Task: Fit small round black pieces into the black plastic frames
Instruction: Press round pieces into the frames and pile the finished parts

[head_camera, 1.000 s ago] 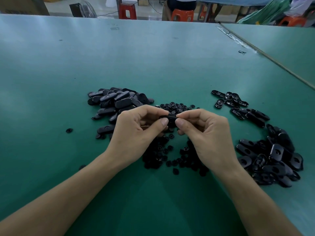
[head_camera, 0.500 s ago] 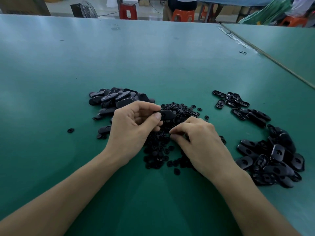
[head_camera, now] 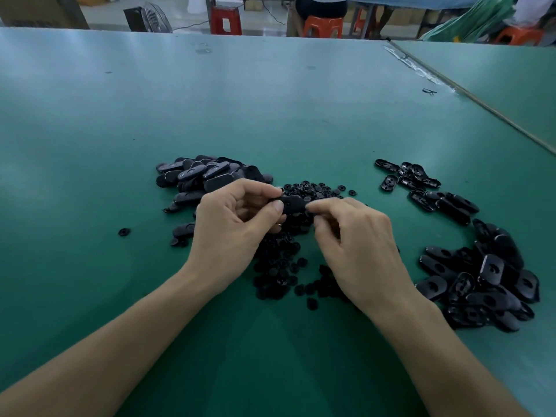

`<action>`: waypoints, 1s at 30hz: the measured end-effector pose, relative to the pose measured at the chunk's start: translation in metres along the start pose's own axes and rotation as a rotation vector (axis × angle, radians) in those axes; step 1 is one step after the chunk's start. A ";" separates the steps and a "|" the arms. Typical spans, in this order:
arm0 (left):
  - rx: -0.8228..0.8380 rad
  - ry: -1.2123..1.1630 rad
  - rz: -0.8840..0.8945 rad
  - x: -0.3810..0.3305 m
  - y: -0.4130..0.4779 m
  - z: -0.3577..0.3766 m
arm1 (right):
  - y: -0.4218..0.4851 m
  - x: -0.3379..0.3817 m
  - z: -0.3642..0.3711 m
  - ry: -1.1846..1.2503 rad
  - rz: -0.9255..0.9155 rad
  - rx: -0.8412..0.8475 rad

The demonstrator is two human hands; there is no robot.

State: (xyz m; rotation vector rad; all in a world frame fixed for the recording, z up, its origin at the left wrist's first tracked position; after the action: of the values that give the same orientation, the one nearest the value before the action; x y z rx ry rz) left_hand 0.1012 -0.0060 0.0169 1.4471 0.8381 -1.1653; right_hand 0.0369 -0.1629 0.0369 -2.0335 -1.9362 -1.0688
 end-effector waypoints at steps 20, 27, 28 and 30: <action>0.103 0.150 0.056 -0.011 -0.006 0.013 | -0.003 0.006 -0.003 0.493 0.036 -0.115; 0.119 0.151 0.059 -0.010 -0.005 0.013 | -0.002 0.003 0.001 0.521 0.064 -0.072; 0.124 0.149 0.060 -0.011 -0.005 0.014 | -0.002 0.002 0.001 0.527 0.075 -0.073; 0.137 0.148 0.061 -0.011 -0.005 0.015 | -0.002 0.000 0.001 0.522 0.090 -0.079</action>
State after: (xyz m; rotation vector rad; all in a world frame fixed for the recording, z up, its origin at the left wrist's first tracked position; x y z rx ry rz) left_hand 0.0899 -0.0183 0.0264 1.6769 0.8220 -1.0973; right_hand 0.0357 -0.1626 0.0357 -1.6326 -1.5439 -1.4884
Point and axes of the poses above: each hand's wrist, its own y-axis towards the middle knuckle, its own z-axis out of the palm, x = y × z, the point moved 8 cm from there along y, towards the middle knuckle
